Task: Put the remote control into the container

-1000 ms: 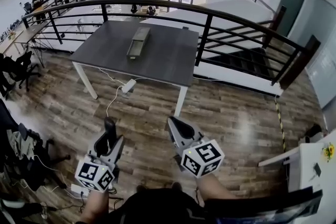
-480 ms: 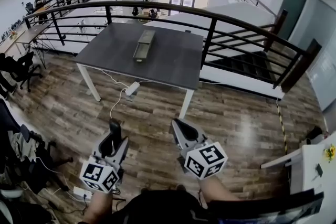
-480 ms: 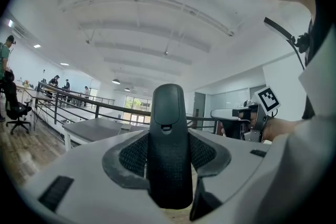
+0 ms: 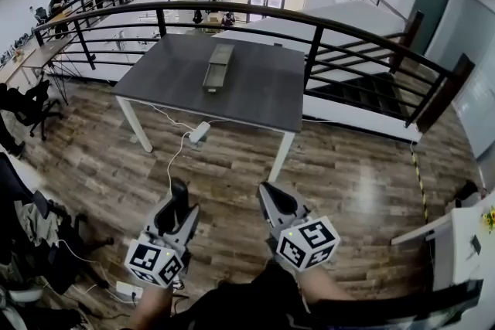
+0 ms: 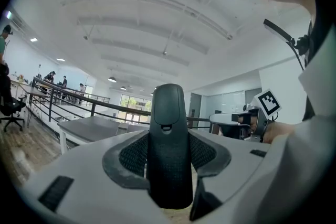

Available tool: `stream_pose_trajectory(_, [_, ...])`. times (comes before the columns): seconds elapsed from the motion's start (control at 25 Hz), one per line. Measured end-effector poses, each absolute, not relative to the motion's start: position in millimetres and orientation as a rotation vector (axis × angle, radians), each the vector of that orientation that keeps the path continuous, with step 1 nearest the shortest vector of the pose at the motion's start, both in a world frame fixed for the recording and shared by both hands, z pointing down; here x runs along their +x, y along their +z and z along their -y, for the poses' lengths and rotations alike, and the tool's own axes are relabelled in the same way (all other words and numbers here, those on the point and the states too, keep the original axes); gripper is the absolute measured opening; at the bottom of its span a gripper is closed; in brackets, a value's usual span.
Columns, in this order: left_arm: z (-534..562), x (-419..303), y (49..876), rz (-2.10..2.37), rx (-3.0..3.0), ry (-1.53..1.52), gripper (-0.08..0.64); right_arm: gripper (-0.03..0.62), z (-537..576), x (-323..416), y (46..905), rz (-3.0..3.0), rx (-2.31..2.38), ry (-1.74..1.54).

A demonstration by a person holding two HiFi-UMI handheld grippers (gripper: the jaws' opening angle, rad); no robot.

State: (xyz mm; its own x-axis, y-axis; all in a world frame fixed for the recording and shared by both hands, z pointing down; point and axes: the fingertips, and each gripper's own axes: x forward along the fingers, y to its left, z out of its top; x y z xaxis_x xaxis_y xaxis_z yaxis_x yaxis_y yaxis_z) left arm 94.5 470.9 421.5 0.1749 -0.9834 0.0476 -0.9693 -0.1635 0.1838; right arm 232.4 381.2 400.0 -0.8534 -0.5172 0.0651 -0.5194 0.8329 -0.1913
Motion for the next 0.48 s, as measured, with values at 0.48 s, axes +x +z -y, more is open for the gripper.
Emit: stream_pose_trajectory(0.48, [-398,92,397,2.001,2.246,-0.102,0.216,0.002,-291,214,377,3.051,0.761,0.335])
